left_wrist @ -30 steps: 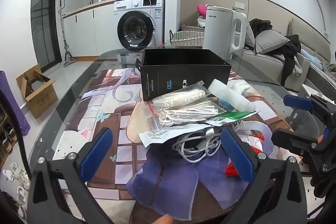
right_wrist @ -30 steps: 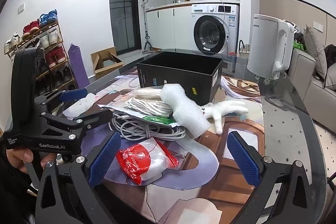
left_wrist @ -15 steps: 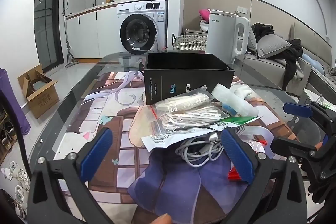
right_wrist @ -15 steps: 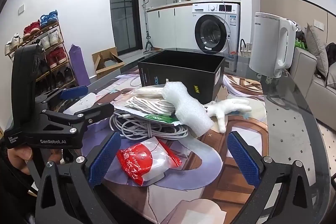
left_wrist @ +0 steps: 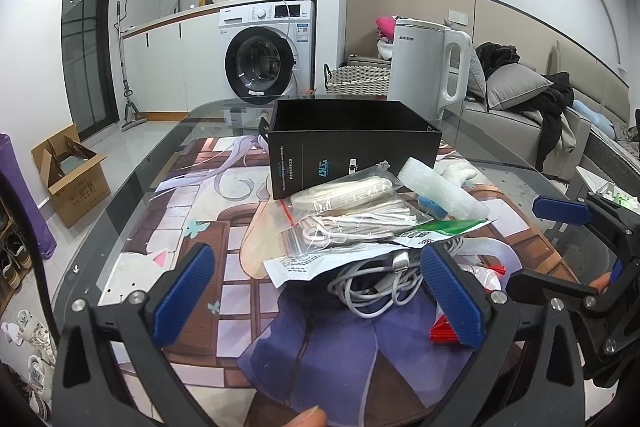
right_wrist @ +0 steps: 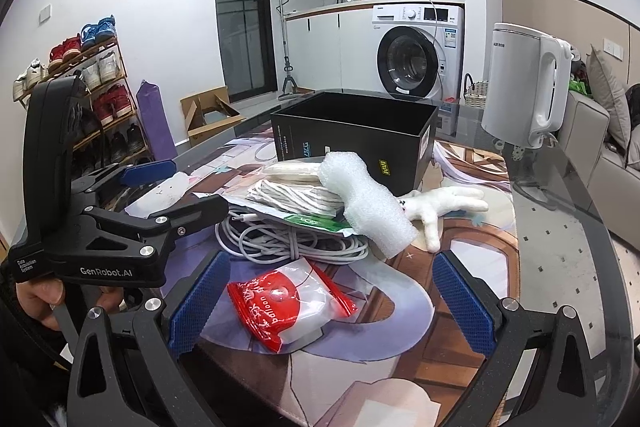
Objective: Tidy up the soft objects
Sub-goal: 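Move the right gripper onto the red balloon glue bag and close it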
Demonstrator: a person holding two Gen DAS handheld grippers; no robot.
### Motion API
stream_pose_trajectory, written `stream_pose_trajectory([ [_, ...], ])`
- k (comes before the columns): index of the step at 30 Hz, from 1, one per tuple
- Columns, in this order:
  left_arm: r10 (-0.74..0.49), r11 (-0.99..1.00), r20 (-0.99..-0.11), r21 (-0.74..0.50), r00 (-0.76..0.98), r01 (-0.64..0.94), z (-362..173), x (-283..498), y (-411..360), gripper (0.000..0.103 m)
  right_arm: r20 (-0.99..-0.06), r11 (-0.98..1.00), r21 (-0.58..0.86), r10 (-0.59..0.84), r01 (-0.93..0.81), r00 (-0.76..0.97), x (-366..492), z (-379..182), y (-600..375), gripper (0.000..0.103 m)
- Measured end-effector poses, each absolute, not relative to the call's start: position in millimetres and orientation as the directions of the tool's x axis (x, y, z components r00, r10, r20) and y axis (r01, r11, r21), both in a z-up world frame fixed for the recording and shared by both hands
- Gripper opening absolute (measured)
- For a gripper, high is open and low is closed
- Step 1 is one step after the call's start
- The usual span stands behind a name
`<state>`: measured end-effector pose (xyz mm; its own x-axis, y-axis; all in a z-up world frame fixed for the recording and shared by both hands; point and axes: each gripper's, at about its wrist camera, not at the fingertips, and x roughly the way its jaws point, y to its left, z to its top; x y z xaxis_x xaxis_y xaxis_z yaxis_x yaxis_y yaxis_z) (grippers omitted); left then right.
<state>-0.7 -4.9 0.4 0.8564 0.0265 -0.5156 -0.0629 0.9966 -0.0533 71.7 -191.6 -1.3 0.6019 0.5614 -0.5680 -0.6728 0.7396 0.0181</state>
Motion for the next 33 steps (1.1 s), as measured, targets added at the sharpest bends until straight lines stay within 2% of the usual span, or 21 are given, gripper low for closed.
stream_pose_trajectory([
  [33,0.014,0.996,-0.536,-0.067,0.844,-0.058,-3.0,2.3,0.1,0.103,-0.643,0.712,0.01,0.542,-0.702,0.541,74.5,-22.5,-176.6,0.103],
])
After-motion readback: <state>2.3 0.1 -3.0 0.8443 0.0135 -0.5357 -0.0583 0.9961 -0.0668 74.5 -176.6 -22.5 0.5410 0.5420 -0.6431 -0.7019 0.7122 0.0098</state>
